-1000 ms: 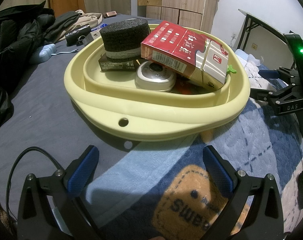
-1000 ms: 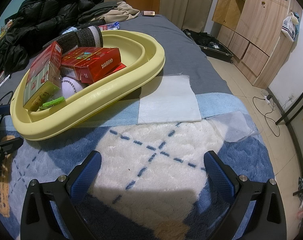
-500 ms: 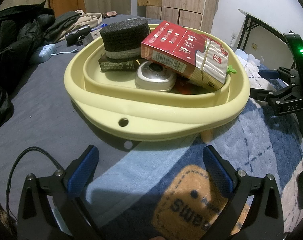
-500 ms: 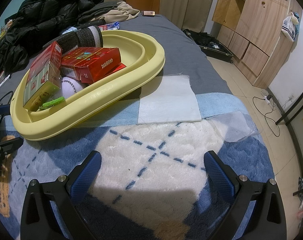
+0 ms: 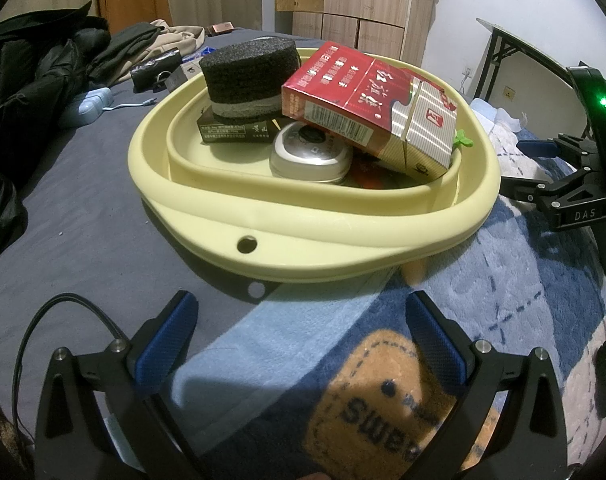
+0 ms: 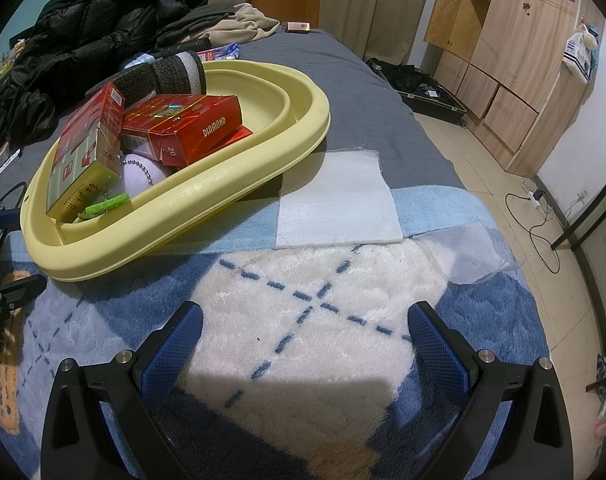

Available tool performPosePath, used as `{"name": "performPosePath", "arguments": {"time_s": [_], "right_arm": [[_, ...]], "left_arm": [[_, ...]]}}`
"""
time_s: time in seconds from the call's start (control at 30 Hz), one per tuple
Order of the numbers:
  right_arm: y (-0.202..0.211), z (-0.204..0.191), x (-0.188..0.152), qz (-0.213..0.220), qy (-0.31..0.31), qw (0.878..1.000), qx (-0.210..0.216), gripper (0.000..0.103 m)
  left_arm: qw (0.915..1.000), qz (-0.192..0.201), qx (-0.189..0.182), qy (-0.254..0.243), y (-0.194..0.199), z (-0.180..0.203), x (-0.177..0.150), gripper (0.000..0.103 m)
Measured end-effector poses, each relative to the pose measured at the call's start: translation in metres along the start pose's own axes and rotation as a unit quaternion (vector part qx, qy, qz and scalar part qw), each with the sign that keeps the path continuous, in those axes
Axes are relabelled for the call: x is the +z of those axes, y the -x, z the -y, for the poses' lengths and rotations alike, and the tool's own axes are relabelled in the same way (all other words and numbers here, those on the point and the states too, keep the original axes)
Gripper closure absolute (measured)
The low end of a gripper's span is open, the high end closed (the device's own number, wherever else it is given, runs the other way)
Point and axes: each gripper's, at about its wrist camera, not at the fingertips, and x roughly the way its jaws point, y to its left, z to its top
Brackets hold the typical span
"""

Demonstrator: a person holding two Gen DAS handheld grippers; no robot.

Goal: Organize rigid objects

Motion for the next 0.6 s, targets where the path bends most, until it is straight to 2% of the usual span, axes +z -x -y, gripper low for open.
{"name": "performPosePath", "arguments": {"time_s": [0.6], "right_arm": [[-0.0002, 0.0002, 0.0, 0.0, 0.0, 1.0, 0.0, 0.0]], "left_arm": [[1.0, 0.0, 0.0, 0.0, 0.0, 0.0, 0.0, 0.0]]}}
